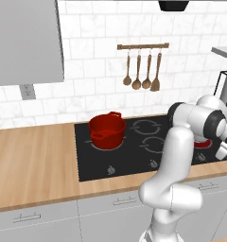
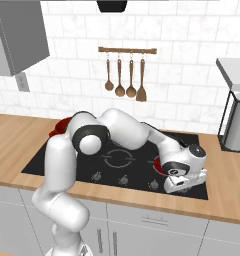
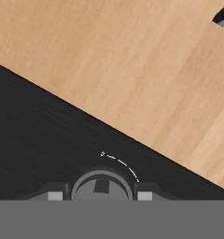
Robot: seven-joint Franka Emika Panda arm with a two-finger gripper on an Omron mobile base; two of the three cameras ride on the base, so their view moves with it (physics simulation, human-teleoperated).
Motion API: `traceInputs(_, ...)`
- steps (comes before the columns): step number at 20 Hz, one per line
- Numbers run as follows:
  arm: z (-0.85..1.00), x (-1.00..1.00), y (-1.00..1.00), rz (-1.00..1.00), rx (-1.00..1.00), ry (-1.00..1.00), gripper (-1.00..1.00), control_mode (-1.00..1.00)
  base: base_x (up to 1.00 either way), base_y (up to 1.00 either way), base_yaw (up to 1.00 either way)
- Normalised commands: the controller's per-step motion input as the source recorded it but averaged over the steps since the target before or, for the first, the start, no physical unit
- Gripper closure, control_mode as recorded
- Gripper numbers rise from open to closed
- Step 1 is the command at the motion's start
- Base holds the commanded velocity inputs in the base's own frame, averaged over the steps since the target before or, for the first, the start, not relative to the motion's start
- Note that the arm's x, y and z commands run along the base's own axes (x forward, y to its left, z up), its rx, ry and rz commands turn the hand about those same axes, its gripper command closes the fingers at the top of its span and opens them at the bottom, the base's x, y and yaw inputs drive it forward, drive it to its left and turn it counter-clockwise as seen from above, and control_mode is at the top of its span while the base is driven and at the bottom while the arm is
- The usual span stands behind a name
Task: Pick the kettle from the counter and place it on a stove burner. Then turn the burner on.
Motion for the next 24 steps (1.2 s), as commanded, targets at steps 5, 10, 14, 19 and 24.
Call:
traceInputs(5,-0.31,0.0,0.3,0.2,-0.05,0.0,1.0,-1.0,0.0,0.0,0.0)
traceInputs(10,-0.16,0.0,0.04,0.11,0.0,0.0,1.0,-1.0,0.0,0.0,0.0)
traceInputs(14,-0.06,0.0,0.01,0.06,0.0,0.0,1.0,-1.0,0.0,0.0,0.0)
traceInputs(19,0.0,-0.05,-0.02,0.0,-0.01,0.0,1.0,-1.0,0.0,0.0,0.0)
traceInputs(24,-0.04,-0.31,-0.22,0.04,-0.06,0.0,1.0,-1.0,0.0,0.0,0.0)
